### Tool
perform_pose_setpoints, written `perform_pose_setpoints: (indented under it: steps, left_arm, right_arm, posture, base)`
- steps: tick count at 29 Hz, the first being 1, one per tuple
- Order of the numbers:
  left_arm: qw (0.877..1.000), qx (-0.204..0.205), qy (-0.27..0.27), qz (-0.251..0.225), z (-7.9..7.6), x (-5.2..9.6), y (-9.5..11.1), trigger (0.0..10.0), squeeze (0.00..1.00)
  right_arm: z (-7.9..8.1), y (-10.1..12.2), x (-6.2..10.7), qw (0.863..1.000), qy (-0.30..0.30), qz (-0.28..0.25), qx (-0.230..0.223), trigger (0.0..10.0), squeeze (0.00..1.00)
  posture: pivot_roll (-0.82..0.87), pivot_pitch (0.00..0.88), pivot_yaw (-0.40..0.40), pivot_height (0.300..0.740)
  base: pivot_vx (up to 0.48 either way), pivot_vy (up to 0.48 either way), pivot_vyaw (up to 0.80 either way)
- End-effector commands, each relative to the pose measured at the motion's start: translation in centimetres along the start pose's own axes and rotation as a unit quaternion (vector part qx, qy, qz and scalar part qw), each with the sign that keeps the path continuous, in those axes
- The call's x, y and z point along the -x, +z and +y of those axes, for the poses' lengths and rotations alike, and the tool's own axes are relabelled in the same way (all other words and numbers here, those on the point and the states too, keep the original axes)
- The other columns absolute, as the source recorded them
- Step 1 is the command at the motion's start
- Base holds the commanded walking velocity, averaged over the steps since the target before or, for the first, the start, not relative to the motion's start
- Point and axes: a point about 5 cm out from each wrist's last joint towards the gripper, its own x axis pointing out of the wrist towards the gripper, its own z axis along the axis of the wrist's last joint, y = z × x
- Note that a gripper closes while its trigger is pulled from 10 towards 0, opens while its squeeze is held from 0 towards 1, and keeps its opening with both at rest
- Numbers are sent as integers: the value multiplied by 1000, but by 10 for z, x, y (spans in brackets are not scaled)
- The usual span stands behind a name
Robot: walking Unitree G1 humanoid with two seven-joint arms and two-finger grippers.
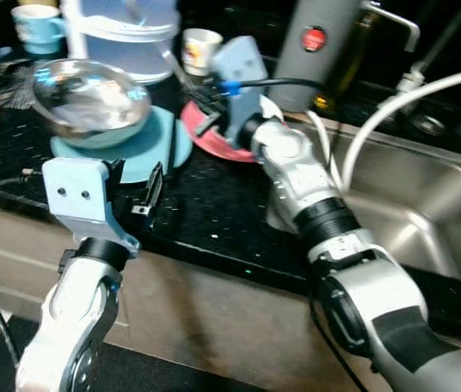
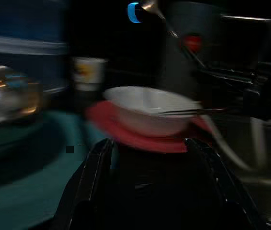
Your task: Kitchen organization
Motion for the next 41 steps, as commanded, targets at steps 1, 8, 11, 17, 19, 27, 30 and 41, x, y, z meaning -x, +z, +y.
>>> perform_pose_setpoints:
  steps: [1,8,11,17,19,27,30,41]
  left_arm:
    - [1000,10,-17,0,-6,-3,-2,10000,0]
    - [1000,12,-20,4,-7,-5,-6,10000,0]
    - [1000,9,-19,6,-7,-5,-7,10000,0]
    - [1000,-4,-8,13,-4,-4,-11,10000,0]
    - [1000,-8,-5,14,-3,-4,-12,10000,0]
    - [999,-30,14,25,2,-2,-15,10000,0]
    - [999,-40,19,31,4,0,-16,10000,0]
    - [998,-46,37,38,6,7,-17,10000,0]
  right_arm:
    - [-16,-3,8,999,-39,6,-5,10000,0]
    - [-39,-2,25,995,-92,23,-5,10000,0]
    - [-43,-5,29,994,-98,39,8,10000,0]
    - [-42,-24,36,984,-72,128,99,10000,0]
    - [-40,-32,38,979,-66,156,111,10000,0]
    - [-24,-64,46,938,14,277,206,10000,0]
    - [-23,-74,50,916,28,320,239,10000,0]
    - [-16,-91,47,863,53,390,316,10000,0]
  posture:
    - [119,0,-119,740]
    - [123,0,-109,740]
    - [129,0,-110,740]
    - [134,0,-112,740]
    - [134,0,-112,740]
    - [142,0,-114,740]
    - [148,0,-117,740]
    - [173,0,-143,740]
  base:
    - [0,0,-800]
    - [0,0,-800]
    - [0,0,-800]
    - [0,0,-533]
    - [0,0,0]
    - [0,0,0]
    - [0,0,0]
    - [0,0,0]
